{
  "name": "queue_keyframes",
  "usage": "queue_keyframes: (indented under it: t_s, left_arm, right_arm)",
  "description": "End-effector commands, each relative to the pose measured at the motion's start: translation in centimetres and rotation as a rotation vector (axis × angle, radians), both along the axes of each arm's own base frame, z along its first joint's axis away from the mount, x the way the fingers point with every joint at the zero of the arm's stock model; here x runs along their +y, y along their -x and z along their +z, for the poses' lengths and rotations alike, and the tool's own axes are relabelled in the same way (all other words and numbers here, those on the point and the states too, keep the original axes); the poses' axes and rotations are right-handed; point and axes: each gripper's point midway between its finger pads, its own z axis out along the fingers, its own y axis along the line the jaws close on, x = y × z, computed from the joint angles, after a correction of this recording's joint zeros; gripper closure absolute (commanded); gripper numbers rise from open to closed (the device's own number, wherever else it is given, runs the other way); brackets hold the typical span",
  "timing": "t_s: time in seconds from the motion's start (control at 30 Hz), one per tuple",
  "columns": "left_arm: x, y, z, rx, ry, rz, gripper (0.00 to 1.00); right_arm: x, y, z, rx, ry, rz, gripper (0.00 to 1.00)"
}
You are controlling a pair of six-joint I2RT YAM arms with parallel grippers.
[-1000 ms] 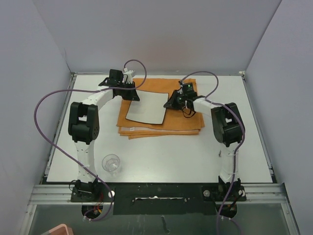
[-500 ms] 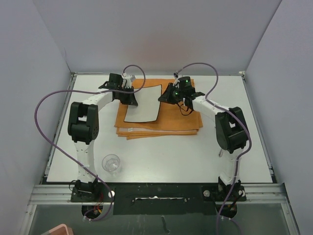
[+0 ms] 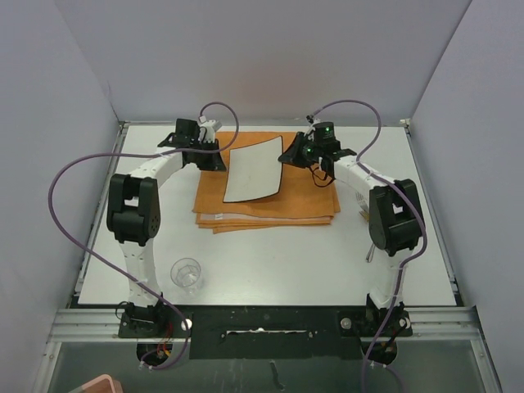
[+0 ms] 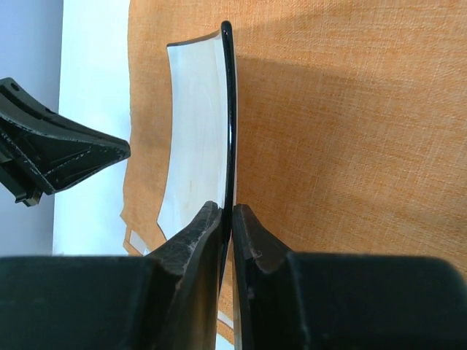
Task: Set the dinner table for one person
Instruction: Adjust the plate at the napkin.
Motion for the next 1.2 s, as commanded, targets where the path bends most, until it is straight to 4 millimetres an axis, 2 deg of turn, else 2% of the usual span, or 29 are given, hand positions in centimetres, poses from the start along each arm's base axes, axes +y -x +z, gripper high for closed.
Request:
queue_keyframes:
  t_s: [0.0,0.3,0.43,0.53,0.67,0.8,0.97,1.17]
  left_arm:
    - [0.4,-0.9,5.4,-0.147,0.017,-0.002,1.00]
    - [0.5,-1.0,5.6,-0.153,0.016,-0.001,1.00]
    - [0.5,-1.0,5.9,-0.158,0.016,-0.001,1.00]
    - [0.5,-1.0,6.1,-0.162,0.013,-0.001,1.00]
    - [0.7,-0.9,6.4,-0.170,0.005,0.002,1.00]
    - [1.0,-0.5,6.3,-0.170,-0.004,0.006,1.00]
    - [1.1,-0.1,6.3,-0.168,-0.005,0.013,1.00]
    - [1.1,0.0,7.4,-0.185,0.003,0.024,1.00]
  right_arm:
    - [-1.1,-2.4,12.0,-0.297,-0.073,-0.032,1.00]
    - [-4.4,-4.7,11.2,-0.277,-0.015,-0.071,1.00]
    - [-4.6,-5.4,8.4,-0.220,0.024,-0.064,1.00]
    - [-3.9,-5.5,5.6,-0.161,0.035,-0.038,1.00]
    - [-2.5,-4.9,1.2,-0.059,0.059,0.023,1.00]
    - [-1.3,-3.9,-1.8,0.005,0.115,0.074,1.00]
    - [-0.7,-2.8,-4.1,0.050,0.170,0.112,1.00]
    - [-1.1,-2.5,-5.2,0.075,0.217,0.118,1.00]
